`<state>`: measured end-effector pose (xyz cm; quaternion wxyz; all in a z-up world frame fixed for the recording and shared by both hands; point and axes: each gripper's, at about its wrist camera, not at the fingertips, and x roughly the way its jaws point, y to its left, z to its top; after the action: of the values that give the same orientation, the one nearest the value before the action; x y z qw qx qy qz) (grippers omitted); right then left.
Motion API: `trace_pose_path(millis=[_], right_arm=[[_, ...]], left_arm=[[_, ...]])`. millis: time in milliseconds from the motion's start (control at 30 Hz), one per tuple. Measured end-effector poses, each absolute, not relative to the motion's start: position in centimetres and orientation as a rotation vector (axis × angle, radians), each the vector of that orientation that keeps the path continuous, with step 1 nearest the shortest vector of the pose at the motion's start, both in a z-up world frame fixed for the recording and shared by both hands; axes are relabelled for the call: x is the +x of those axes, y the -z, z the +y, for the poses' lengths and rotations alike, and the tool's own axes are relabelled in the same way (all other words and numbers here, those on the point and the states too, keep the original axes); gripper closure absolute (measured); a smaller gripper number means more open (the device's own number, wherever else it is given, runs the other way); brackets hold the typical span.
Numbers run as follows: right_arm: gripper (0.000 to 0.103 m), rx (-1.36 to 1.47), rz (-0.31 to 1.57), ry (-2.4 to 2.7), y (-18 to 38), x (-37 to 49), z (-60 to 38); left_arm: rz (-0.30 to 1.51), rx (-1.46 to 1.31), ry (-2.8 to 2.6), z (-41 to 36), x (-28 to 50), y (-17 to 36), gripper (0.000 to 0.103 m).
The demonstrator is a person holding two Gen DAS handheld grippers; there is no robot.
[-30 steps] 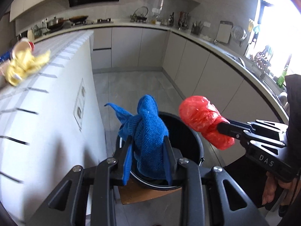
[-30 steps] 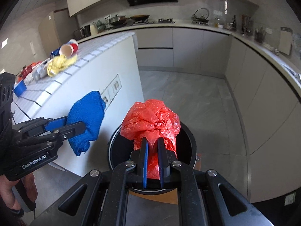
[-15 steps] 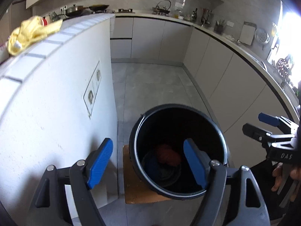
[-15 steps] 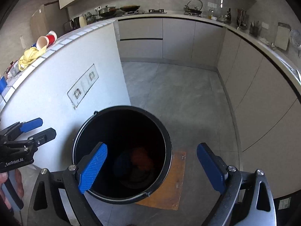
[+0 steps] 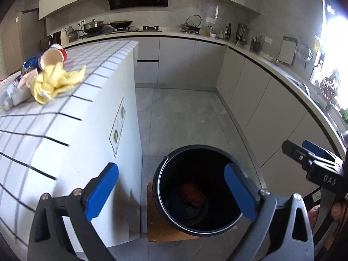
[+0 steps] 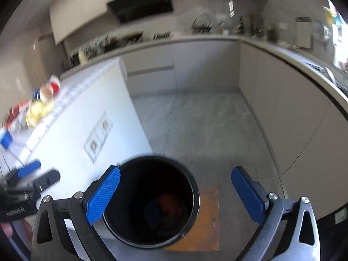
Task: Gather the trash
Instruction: 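Open both tools to drop the cloth and bag into the bin, then grasp the blue cup with the left tool while the right tool grasps the milk carton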
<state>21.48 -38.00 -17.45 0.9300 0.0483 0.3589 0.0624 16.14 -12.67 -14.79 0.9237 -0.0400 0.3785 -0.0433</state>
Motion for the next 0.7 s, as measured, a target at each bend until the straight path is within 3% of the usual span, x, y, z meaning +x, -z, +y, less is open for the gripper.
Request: trace_pose_path(millis=[700], right_arm=[[0.000, -0.019, 0.667, -0.127, 9.7, 18.2, -29.7]], left_arm=[[0.662, -0.101, 0.027, -5.6, 13.8, 9.2, 0.003]])
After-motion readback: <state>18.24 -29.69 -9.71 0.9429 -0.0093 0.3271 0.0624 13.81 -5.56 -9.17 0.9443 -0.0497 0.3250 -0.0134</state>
